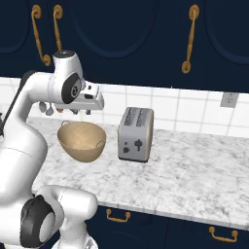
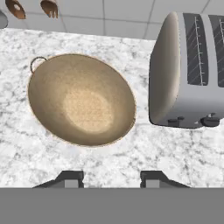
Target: Open the cabinet, pick up the bread from the cabinet and place it in the basket. Then move the basket to the dining counter.
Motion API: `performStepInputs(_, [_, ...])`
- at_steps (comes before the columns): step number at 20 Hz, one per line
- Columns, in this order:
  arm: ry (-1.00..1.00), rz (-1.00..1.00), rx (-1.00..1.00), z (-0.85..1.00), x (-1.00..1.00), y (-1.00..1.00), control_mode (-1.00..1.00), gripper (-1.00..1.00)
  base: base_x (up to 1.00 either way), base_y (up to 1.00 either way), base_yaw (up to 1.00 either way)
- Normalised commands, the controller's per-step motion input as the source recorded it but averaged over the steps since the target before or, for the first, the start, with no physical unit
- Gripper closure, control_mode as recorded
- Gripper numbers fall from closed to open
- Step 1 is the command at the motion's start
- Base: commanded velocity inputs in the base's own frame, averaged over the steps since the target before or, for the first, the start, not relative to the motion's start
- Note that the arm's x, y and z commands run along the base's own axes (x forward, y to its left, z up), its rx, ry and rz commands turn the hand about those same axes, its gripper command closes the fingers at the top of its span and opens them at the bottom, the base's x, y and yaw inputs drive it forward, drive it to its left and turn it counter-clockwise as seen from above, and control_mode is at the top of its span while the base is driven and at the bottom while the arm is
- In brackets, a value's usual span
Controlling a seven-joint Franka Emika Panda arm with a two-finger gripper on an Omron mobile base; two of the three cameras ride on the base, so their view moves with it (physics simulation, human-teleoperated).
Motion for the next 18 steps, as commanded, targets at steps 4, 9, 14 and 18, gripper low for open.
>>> performStepInputs(4, [-0.17, 0.0, 0.0, 0.14, -0.29, 0.05, -1.0, -1.0, 0.0, 0.0, 0.0])
performStepInputs(9, [-0.39, -0.01, 0.0, 0.7, -0.22, 0.41, -1.0, -1.0, 0.0, 0.0, 0.0])
performStepInputs(14, [-0.57, 0.03, 0.01, 0.65, -0.35, 0.13, -1.0, -1.0, 0.0, 0.0, 0.0])
performStepInputs(18, [-0.58, 0.01, 0.06, 0.33, -0.19, 0.01, -1.0, -1.0, 0.0, 0.0, 0.0])
